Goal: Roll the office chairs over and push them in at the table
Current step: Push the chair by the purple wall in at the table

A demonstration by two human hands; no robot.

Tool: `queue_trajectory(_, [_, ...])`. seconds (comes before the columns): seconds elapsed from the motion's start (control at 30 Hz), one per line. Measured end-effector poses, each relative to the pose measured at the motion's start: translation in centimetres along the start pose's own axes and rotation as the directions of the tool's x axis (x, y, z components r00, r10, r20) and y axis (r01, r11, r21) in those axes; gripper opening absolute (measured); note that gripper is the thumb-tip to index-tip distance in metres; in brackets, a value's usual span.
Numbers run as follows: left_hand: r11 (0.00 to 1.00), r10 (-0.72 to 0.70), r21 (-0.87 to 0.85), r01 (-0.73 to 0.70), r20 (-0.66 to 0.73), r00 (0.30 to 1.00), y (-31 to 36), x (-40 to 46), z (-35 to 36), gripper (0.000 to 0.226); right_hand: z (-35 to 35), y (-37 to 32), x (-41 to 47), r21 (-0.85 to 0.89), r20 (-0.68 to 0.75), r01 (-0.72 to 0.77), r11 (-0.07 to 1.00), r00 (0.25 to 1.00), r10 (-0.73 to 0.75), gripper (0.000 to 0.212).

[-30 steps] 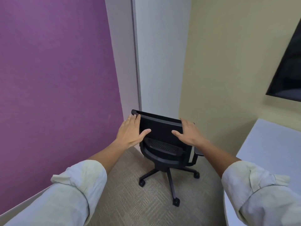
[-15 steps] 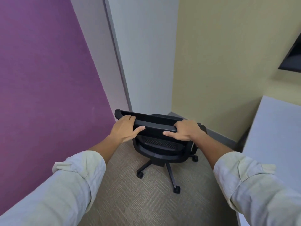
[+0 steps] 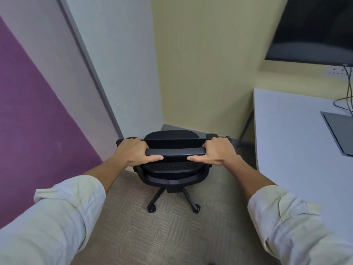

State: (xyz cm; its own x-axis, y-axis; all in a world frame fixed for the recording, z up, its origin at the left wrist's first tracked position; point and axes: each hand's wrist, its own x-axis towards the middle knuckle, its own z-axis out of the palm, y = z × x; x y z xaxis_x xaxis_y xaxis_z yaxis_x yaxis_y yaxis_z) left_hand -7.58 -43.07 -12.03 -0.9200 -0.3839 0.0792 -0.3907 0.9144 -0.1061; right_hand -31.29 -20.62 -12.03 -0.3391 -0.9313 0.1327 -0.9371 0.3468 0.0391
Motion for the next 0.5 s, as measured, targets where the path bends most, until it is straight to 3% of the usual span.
queue_trajectory(0.5, [0.928,0.369,-0.024,-0.372,-0.08,0.926,-6.2,3.4,0.8,0.092,-0.6,-9.2,-4.3,0.003,-0.129,-0.355,0.935,0.927,0.353,0.083])
